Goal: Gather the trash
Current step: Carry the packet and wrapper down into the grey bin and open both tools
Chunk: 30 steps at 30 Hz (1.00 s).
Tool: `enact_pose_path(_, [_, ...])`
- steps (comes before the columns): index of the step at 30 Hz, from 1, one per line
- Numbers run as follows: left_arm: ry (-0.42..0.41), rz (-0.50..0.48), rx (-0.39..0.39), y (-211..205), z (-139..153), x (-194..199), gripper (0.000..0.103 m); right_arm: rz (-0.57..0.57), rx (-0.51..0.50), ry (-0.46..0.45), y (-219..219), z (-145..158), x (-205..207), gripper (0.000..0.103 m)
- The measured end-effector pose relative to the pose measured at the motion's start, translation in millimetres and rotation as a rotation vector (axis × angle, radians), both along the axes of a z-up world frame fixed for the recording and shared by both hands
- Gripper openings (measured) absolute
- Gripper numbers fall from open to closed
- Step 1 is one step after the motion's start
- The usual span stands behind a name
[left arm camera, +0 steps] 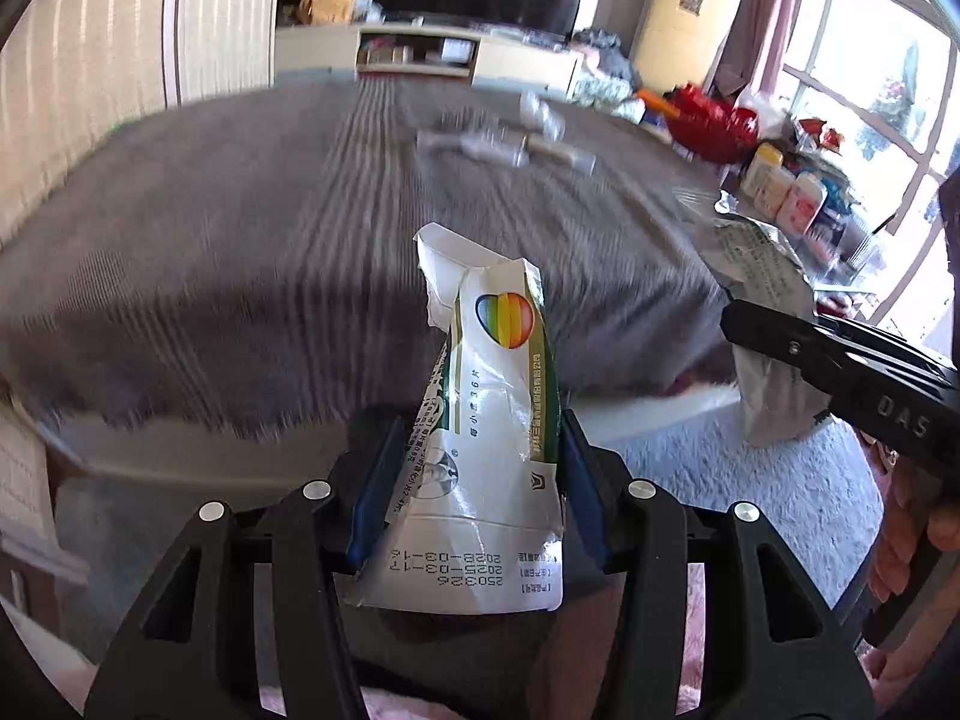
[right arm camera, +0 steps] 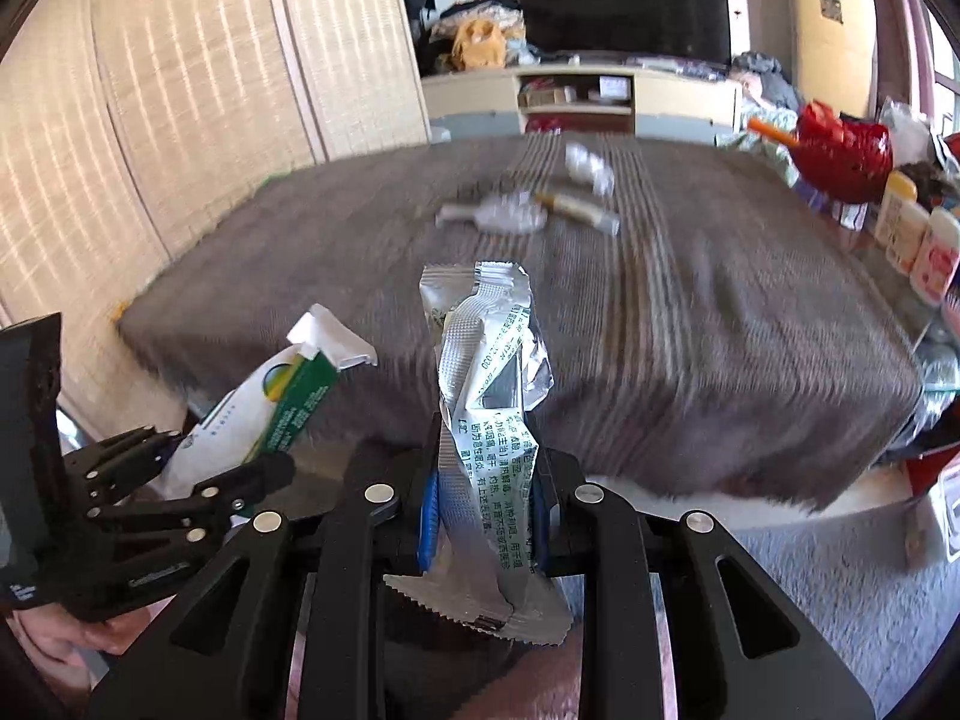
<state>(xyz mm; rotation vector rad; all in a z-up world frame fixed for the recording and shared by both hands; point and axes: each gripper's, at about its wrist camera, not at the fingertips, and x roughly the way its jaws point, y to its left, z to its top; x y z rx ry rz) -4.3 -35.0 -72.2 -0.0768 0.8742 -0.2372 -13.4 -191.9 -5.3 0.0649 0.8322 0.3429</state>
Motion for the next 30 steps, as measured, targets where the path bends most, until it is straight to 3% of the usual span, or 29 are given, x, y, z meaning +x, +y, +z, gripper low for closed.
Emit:
enact_pose_path(15, [0.172, -0.029, 0.088, -17, -83, -1, 0.049, 0.029, 0.059, 0.256, 11, -92, 4, 0.025])
enact_pose_path(26, [0.241, -0.03, 0.08, -6, -110, 12, 0.05, 0.031, 0.075, 0.333, 24, -118, 25, 0.027])
enact_pose_path(30, [0.253, -0.023, 0.073, -4, -114, 11, 0.05, 0.025, 0.078, 0.341, 28, -119, 30, 0.041])
